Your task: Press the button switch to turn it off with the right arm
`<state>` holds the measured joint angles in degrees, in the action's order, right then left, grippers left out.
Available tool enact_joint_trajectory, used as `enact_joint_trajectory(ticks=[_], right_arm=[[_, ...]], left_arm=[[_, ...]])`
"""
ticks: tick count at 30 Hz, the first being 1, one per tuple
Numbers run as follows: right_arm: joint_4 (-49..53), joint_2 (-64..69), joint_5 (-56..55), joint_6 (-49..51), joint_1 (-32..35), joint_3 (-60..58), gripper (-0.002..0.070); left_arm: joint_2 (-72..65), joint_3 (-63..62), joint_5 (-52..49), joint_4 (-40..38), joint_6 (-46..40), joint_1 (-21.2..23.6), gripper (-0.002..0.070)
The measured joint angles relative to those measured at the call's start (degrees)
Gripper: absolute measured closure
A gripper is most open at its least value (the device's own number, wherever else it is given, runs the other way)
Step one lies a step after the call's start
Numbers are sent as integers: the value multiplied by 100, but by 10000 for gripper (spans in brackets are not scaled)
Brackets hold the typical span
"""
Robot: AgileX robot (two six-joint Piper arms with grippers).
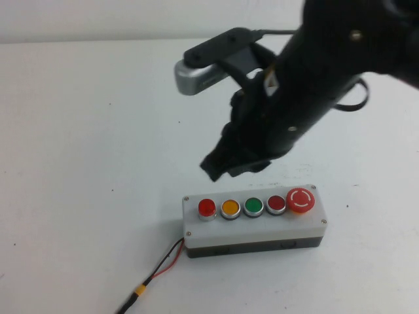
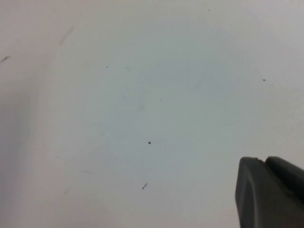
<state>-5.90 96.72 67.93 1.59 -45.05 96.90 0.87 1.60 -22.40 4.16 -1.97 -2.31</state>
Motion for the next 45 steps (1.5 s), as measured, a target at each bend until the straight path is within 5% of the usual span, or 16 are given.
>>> enact_joint_trajectory(ticks=[13,23,29,45], right_arm=[[210,-3096,-705,212,0,-3162,692],[406,-3601,-360,258,0,-3995,692],[757,-3854,-1324,258,31,-4613,692],[483,-7959,-6321,258,3251,-9331,692]], left_arm=[[0,0,0,0,0,0,677],[0,0,0,0,0,0,677],[0,0,0,0,0,0,677],[0,0,0,0,0,0,677]])
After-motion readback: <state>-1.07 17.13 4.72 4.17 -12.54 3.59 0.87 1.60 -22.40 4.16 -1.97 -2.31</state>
